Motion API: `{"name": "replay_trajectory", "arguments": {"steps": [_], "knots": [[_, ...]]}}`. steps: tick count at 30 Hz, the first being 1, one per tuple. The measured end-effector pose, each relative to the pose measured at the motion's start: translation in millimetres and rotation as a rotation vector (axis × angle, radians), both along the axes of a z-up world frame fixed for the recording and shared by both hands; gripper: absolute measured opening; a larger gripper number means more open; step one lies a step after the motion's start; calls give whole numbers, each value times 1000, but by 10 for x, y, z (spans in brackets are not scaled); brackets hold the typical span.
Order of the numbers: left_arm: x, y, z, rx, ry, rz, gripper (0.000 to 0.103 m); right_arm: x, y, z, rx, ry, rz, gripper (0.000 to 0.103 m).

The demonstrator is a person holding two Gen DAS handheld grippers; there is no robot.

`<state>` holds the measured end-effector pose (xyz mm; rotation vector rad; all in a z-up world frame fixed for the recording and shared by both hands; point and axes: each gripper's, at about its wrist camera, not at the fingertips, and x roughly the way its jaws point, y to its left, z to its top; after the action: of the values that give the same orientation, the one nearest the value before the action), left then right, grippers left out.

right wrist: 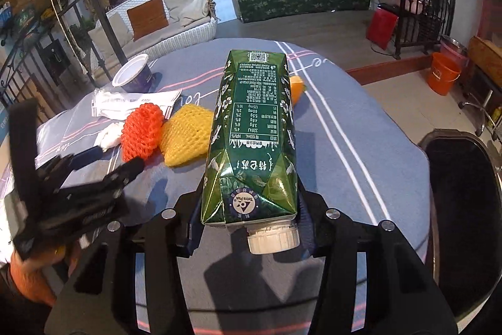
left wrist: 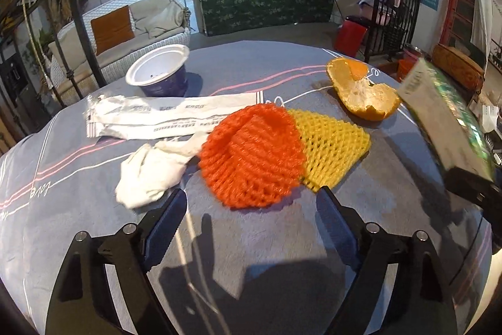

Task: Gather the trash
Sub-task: 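Grasp the orange foam net with the left tool while the right tool holds the carton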

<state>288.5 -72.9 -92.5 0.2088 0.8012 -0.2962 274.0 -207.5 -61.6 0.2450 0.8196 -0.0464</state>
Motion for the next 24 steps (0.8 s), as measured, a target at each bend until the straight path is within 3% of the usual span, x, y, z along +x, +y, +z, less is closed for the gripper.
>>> {"name": "replay_trajectory", "arguments": {"steps": [7, 14, 18, 24], "knots": [[258, -100, -135, 4, 45, 22, 60, -298, -135, -28, 4, -12, -19, 49], [235, 31, -95, -46, 38, 60, 19, -426, -251, -83, 19, -15, -43, 49], [158, 131, -52, -79, 23, 83, 14, -474, -275, -93, 29, -27, -47, 49], [-166, 176, 141, -122, -46, 83, 13, -556, -326, -97, 37, -42, -55, 49]]}}
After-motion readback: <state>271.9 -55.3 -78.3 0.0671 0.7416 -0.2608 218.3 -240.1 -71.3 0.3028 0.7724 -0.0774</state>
